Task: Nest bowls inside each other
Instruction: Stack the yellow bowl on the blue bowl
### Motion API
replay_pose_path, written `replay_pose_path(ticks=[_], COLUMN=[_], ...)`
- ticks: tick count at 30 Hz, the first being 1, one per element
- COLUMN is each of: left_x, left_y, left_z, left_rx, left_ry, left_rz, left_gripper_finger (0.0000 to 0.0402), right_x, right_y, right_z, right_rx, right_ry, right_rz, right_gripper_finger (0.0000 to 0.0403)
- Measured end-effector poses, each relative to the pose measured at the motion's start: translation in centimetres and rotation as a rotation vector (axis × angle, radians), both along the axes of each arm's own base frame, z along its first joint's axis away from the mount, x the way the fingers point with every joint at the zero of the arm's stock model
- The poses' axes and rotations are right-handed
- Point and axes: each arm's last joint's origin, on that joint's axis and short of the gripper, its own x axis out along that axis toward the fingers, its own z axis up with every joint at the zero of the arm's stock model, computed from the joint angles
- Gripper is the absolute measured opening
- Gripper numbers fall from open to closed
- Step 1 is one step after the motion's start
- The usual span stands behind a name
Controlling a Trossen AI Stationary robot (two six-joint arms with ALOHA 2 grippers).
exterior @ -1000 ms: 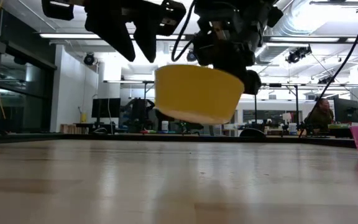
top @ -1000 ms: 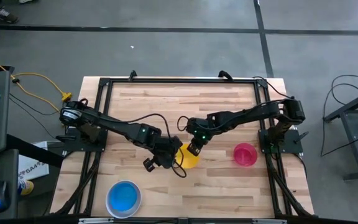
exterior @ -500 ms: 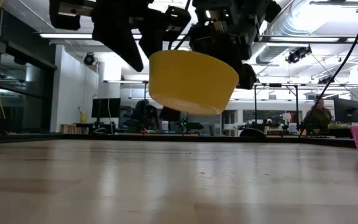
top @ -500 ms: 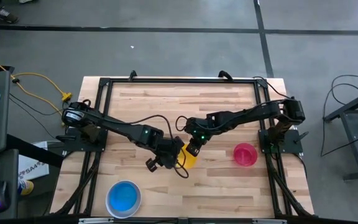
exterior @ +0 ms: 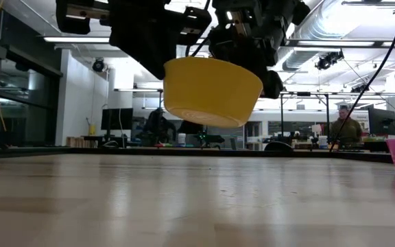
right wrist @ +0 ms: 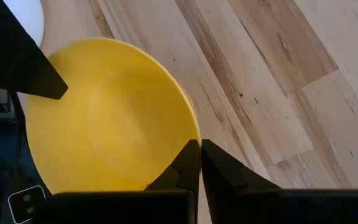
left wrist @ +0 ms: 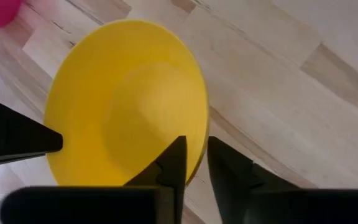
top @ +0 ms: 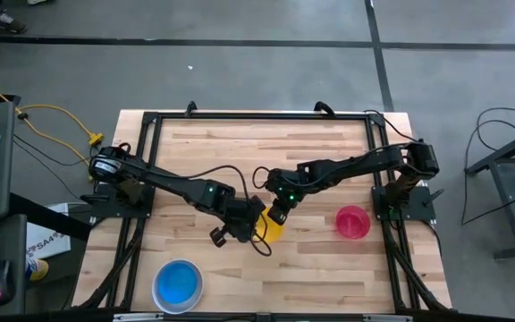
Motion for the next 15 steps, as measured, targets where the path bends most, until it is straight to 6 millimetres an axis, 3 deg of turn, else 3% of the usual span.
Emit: replay_pose_path(ticks=[5, 15], left_x=[0.03, 0.05], left_y=[-0.04, -0.09], left_z=[0.02, 0.05], left_rx=[0.010, 0.022], left_ry=[-0.009, -0.018], left_rz=[-0.028, -0.039], left_gripper_finger=[0.0009, 0.0003], right_x=[0.09, 0.34], right_y=[0.02, 0.09], right_z=[0.08, 0.28], right_rx=[0.010, 0.035], right_ry=[-0.011, -0.044], right_rz=[0.005, 0.026], right_gripper_finger=[0.0004, 0.0023])
